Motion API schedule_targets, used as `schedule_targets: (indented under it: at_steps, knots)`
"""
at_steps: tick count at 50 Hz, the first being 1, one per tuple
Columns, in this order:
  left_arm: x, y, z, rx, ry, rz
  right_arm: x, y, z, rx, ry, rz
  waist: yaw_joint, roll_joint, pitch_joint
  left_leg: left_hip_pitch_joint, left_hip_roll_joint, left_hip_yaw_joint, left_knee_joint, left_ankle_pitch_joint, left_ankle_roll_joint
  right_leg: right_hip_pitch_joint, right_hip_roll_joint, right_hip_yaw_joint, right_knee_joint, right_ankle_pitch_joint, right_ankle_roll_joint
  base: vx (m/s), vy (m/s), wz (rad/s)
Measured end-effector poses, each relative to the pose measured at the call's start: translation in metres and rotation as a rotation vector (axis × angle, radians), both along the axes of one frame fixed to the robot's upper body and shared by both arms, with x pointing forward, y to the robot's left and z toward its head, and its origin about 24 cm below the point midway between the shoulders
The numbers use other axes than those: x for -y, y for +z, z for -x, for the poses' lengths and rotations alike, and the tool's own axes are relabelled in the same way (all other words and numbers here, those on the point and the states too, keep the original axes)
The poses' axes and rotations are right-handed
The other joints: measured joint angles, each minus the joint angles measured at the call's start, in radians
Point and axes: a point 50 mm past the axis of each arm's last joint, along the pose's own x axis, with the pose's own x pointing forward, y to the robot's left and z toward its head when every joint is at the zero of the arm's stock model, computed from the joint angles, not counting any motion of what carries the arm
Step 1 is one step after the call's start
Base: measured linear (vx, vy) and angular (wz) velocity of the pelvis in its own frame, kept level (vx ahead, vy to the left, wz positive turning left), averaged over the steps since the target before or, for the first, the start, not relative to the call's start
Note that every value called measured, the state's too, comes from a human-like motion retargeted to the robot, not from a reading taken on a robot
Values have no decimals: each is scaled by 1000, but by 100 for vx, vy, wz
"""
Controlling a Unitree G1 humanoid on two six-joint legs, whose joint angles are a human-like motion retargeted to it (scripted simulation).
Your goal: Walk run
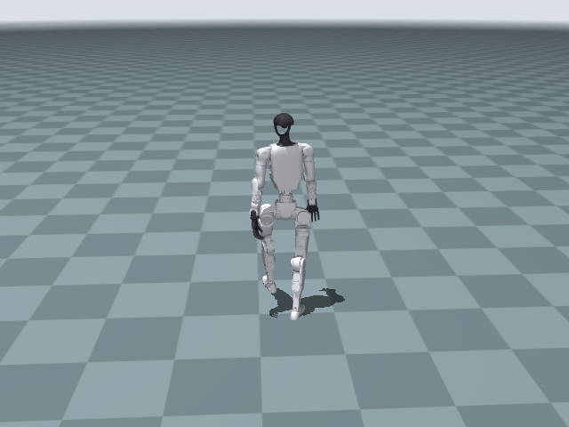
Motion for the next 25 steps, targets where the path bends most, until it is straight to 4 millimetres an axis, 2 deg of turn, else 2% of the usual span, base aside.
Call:
schedule_targets:
  at_steps: [4, 7, 10, 13, 15, 19, 22, 25]
  knots:
    - [-8, 2, -4, -11, -37, 25, 12, -1, 16, -65, 103, 40, 34, -38, -33, 7, 22, 35, 65, -23, 11, 12, -32, 35, 36, 53, 76, 73, 17, -37]
    - [-21, 4, -12, 8, -53, 6, 25, -1, 35, -120, 154, 97, 52, -60, -47, 37, 26, 45, 94, -82, 20, 14, -54, 74, 99, 157, 131, 71, 11, -36]
    - [-33, 6, -22, 52, -43, -47, 37, -1, 59, -227, 132, 123, 41, -35, -78, 129, 49, 49, 43, -127, 33, -22, -36, 93, 243, 364, 120, 73, 9, -32]
    - [-42, 8, -36, 112, -15, -71, 39, -1, 68, -272, 61, 125, 17, 13, -87, 202, 89, 33, 1, -153, 32, -108, -27, 73, 476, 454, 107, 61, 6, -56]
    - [-53, 11, -53, 186, 0, -107, 39, -2, 71, -271, -46, 109, 9, 39, -85, 258, 118, 43, -30, -177, 30, -224, -58, 33, 720, 321, 34, 45, -1, -77]
    - [-67, 18, -90, 347, -1, -195, 30, -4, 73, -217, -213, 63, -41, 23, -64, 325, 79, 57, -102, -182, 43, -436, -131, -10, 913, 188, -13, 44, -4, 5]
    - [-66, 21, -117, 453, 2, -222, 21, -6, 79, -212, -293, 18, -99, 19, -50, 374, 48, 57, -151, -183, 44, -558, -154, -59, 842, 134, -27, 40, -5, 40]
    - [-60, 24, -142, 503, -25, -159, 16, -7, 90, -281, -294, -5, -159, 14, -35, 427, 5, 38, -189, -200, 45, -637, -166, -111, 594, 137, -53, 31, -4, 44]
